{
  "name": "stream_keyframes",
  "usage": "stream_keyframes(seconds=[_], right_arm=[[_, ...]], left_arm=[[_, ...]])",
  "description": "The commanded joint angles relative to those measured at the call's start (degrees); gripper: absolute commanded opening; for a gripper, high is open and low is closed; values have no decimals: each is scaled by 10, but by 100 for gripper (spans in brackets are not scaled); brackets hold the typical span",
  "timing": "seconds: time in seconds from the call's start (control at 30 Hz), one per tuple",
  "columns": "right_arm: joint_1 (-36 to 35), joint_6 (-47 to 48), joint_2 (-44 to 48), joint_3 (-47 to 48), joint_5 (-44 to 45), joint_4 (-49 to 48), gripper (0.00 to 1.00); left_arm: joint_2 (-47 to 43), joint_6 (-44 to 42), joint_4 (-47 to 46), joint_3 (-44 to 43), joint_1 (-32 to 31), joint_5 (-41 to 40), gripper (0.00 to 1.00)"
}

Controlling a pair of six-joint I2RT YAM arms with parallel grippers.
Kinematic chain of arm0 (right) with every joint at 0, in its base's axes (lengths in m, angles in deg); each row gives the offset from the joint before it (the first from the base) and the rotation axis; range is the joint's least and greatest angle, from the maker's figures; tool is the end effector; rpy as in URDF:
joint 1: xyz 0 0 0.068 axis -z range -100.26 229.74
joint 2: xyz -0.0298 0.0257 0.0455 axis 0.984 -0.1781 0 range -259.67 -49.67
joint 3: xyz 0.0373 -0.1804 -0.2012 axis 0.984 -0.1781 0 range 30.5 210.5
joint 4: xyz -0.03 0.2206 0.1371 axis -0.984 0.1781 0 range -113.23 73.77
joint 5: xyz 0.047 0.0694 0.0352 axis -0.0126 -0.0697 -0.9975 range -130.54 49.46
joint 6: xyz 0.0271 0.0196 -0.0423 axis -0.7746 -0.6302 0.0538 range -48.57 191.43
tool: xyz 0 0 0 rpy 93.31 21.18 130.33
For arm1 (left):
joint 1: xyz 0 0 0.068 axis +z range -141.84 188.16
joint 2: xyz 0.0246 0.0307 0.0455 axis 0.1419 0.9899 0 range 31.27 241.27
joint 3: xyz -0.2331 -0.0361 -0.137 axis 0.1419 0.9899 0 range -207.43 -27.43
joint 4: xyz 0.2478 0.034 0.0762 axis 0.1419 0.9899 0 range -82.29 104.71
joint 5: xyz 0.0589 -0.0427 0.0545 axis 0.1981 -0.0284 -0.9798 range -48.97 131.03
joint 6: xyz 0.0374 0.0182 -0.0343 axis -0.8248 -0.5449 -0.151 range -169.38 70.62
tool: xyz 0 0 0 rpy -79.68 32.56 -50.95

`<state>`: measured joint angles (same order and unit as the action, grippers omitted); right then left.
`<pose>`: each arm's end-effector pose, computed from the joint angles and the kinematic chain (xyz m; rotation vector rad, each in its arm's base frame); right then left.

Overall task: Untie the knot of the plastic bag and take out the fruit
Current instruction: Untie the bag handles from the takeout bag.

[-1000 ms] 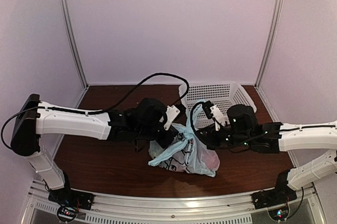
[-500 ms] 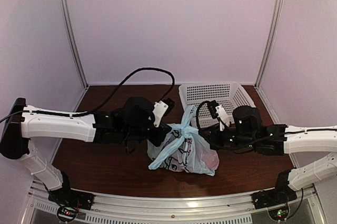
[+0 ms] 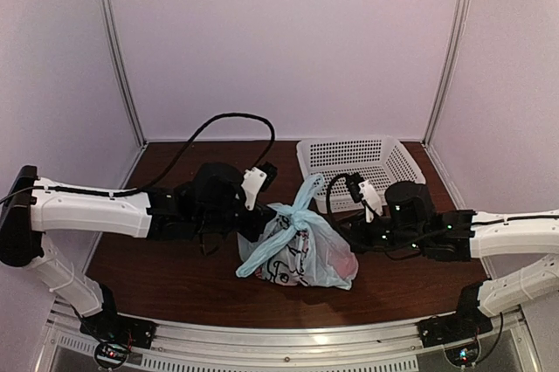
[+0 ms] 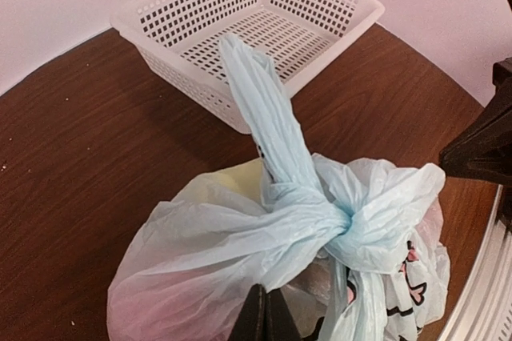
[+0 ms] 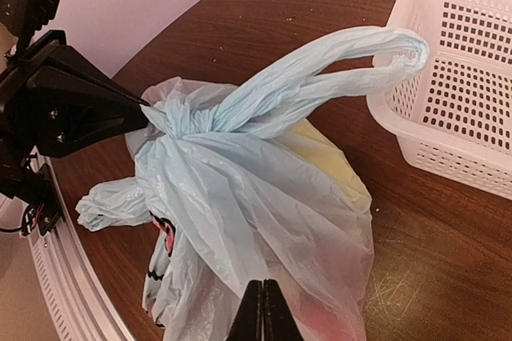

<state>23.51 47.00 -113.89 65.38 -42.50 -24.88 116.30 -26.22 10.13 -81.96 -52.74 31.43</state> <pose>0.1353 0.2045 0.2326 -0.6189 2.0904 0.8813 0.1657 -0.2857 0.2445 0.6197 2.1255 -0.6673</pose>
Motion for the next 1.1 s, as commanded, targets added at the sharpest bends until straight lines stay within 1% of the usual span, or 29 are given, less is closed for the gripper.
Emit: stream_keyframes(seconds=[0.0, 0.07, 0.17, 0.43, 0.6, 0.9, 1.07], right_arm=[[-2, 4, 15, 29, -10, 12, 10], [-2, 16, 18, 46, -24, 27, 21], [-2, 31, 9, 74, -33, 46, 34], [-2, 60, -81, 142, -66, 60, 50], [-4, 72, -117, 162, -78, 60, 51], [-17, 77, -135, 168, -85, 56, 50], [-23, 79, -145, 172, -66, 55, 45]], left_arm=[[-20, -6, -62, 10, 3, 41, 0], [-24, -7, -66, 11, 3, 45, 0], [-25, -5, -77, 14, 3, 57, 0], [-24, 3, -89, 20, 3, 72, 0], [-27, 5, -90, 24, 3, 73, 0], [-24, 7, -94, 22, 3, 73, 0], [-22, 8, -95, 21, 3, 73, 0]])
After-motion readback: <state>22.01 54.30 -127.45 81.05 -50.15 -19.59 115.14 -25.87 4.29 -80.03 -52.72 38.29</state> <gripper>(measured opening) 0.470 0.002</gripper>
